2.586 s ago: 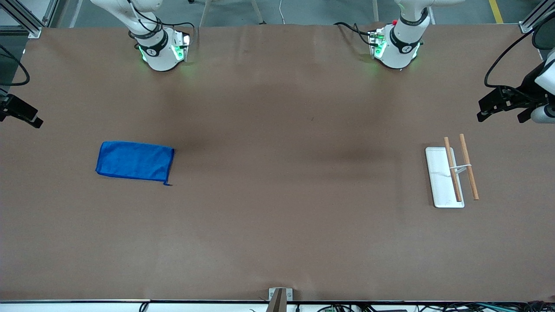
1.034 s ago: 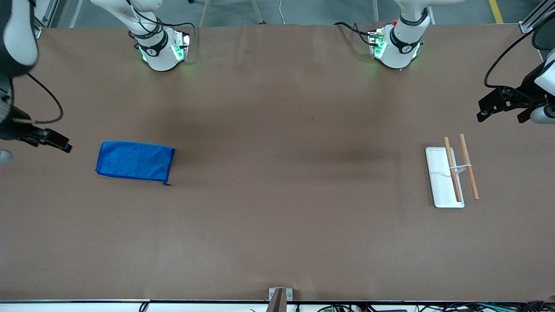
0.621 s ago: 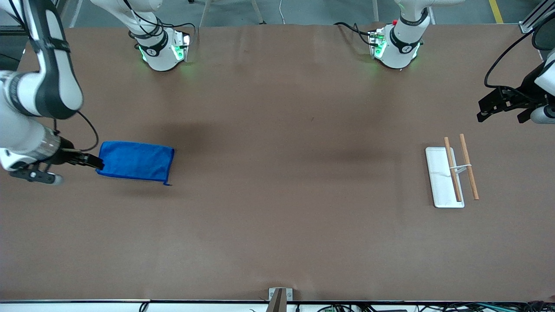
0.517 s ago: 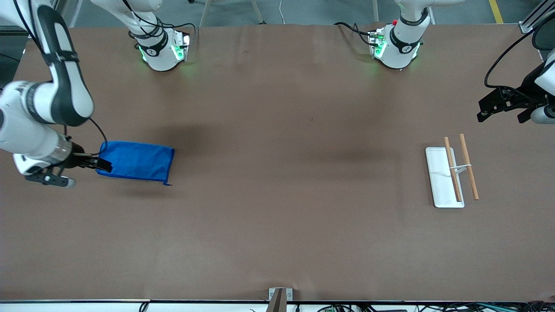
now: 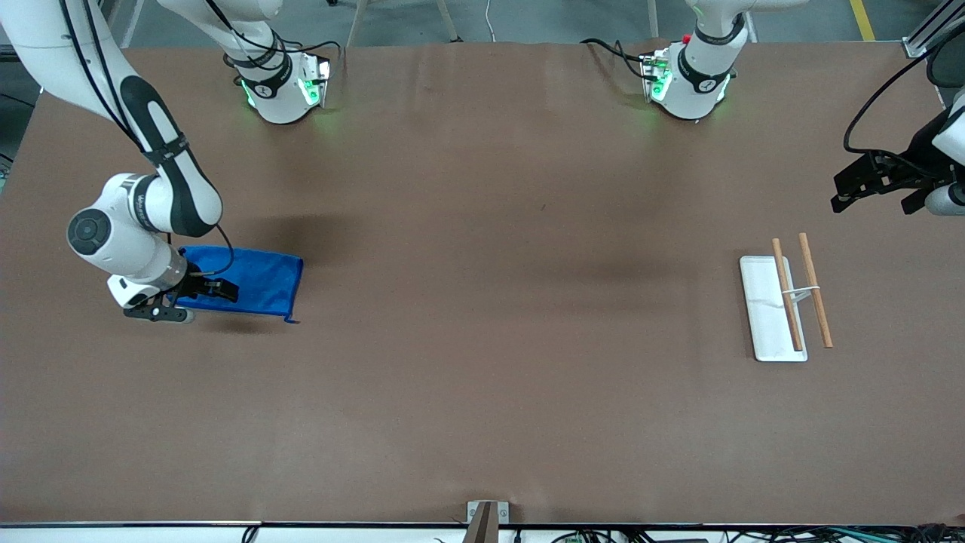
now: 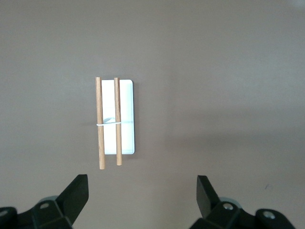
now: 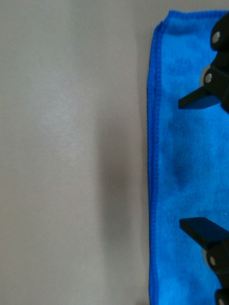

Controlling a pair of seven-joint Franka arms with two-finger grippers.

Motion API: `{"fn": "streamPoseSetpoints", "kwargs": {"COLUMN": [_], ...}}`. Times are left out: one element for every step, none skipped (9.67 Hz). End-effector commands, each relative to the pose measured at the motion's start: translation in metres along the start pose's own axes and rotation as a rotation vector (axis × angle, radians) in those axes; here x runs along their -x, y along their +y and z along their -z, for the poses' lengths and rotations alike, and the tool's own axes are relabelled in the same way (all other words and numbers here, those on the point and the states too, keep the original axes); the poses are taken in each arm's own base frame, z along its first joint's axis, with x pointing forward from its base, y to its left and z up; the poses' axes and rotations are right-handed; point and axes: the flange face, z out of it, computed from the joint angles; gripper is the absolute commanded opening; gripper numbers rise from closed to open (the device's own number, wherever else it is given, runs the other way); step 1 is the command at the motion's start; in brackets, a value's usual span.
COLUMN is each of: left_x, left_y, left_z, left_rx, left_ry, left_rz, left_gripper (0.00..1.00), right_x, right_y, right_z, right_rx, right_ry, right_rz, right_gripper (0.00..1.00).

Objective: Right arm passes towel to left arm to hang
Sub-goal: 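Reach the right gripper down to the blue towel's edge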

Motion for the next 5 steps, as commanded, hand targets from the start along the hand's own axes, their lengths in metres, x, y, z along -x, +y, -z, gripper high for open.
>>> {"fn": "streamPoseSetpoints", "kwargs": {"left_x": [-0.002,-0.002,-0.002,-0.002,-0.001], "left_y": [-0.001,0.0,0.001,0.0,0.001], "left_z": [-0.018,-0.018,-0.018,-0.018,-0.016], "left_rx": [0.007,0.007,0.007,0.007,0.007], "left_ry": [-0.037,-0.037,-0.037,-0.037,-0.037], "left_rz": [-0.009,-0.009,-0.01,-0.009,-0.01], "left_gripper": [1.0,1.0,1.0,1.0,1.0], "right_x": [0.011,0.014,0.015,0.016,0.017], "right_y": [0.003,0.004,0.004,0.004,0.004], "right_z": [-0.003,-0.007,-0.009,-0.011,-0.016], "right_rx": [-0.001,-0.002,-0.002,-0.002,-0.003], "right_ry": [-0.014,-0.02,-0.023,-0.028,-0.035], "right_rz": [0.009,0.009,0.009,0.009,0.007], "right_gripper": [1.0,1.0,1.0,0.97,0.96]}}
